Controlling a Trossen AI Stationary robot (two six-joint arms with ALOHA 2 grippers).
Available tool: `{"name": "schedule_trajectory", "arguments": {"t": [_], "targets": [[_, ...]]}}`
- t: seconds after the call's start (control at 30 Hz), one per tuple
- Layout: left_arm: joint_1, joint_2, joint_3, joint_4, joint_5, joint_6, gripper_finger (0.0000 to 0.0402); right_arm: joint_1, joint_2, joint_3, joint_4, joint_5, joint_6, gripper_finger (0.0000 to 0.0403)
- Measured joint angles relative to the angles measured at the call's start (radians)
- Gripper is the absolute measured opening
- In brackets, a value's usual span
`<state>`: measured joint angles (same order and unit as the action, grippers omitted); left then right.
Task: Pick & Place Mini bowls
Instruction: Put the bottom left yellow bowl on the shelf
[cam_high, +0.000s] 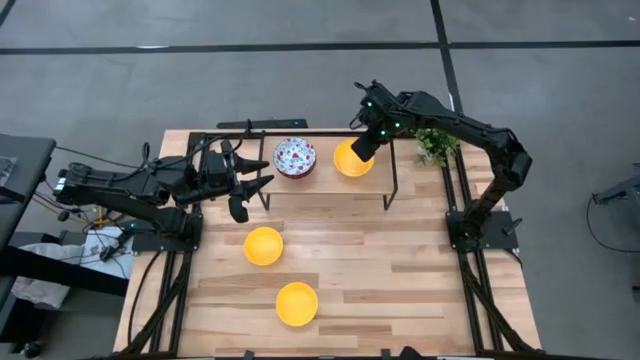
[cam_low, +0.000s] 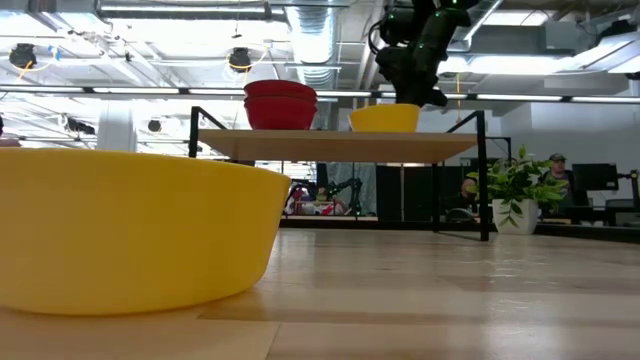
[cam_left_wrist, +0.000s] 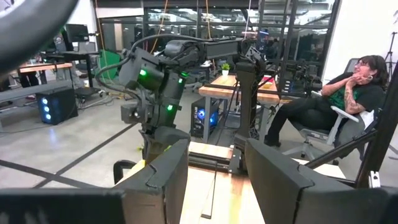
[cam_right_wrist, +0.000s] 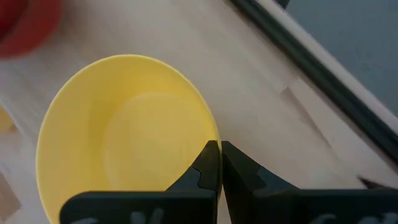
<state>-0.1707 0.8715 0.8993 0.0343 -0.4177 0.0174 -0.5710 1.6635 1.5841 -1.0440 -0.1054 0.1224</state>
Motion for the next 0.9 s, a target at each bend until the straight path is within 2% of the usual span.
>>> {"name": "schedule_trajectory", "arguments": {"t": [0.6,0.9], "targets": [[0.000,0.000,0.000,0.000,0.000,0.000,0.0158,0.008,0.000,0.000,-0.001,-0.001,0.001,0.0004],[0.000,0.000,0.000,0.000,0.000,0.000,0.0158,0.008,0.000,0.000,-0.002,-0.001,0.001,0.0075]]}}
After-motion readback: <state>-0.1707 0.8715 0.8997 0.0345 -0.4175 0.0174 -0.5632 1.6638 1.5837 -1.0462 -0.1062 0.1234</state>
